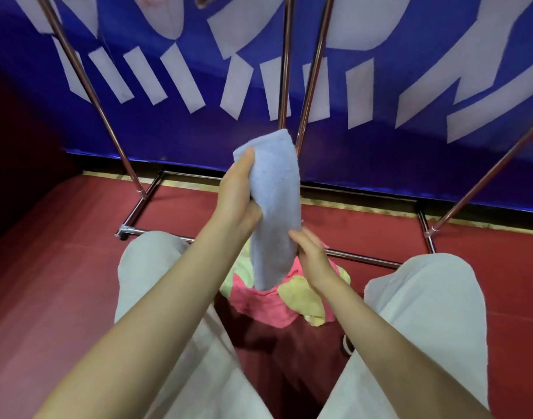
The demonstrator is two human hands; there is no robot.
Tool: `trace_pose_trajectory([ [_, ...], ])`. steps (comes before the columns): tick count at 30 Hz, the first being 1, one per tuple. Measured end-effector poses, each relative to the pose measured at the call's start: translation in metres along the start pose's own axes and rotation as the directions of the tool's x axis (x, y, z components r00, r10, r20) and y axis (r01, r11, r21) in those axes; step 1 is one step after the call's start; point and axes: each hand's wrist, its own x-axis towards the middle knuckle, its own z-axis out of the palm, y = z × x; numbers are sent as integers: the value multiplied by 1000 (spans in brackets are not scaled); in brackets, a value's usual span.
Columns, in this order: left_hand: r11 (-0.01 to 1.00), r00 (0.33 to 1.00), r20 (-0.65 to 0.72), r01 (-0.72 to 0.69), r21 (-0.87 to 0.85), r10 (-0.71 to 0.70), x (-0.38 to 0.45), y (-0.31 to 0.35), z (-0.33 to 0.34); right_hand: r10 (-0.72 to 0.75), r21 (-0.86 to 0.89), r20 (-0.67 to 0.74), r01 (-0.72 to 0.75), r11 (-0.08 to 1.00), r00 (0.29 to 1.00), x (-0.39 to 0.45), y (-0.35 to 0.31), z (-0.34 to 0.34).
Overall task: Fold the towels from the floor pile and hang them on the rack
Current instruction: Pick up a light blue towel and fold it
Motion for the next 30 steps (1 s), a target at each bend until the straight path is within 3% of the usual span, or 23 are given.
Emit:
trace_pose_trajectory([
  [4, 996, 997, 0, -82, -15, 82, 12, 40, 25, -16, -61, 15, 17, 998, 1000, 12, -31, -5],
  [9, 949, 956, -108, -247, 198, 271, 45, 73, 31, -42, -84, -149, 30, 996, 988, 36, -63, -5],
  [13, 946, 923, -264, -217, 242, 279, 86, 91, 18, -142, -429, -118, 78, 900, 983, 58, -115, -8],
  [16, 938, 909, -314, -182, 295, 275, 117, 100, 3, -227, -573, 15, 195, 796, 974, 71, -162, -10],
  [18, 916, 918, -287, -155, 370, 272, 137, 104, -2, -274, -650, 78, 257, 715, 959, 81, -195, -7],
  [23, 781, 974, -166, -19, 624, 156, 165, 108, 3, -319, -755, 83, 269, 598, 944, 111, -285, 24],
  [27, 639, 960, -10, -178, 749, 280, 166, 124, 36, -281, -818, 155, 283, 501, 947, 129, -350, 53],
  [30, 614, 915, 172, -375, 694, 365, 162, 150, 70, -269, -882, 175, 273, 385, 947, 151, -384, 72],
])
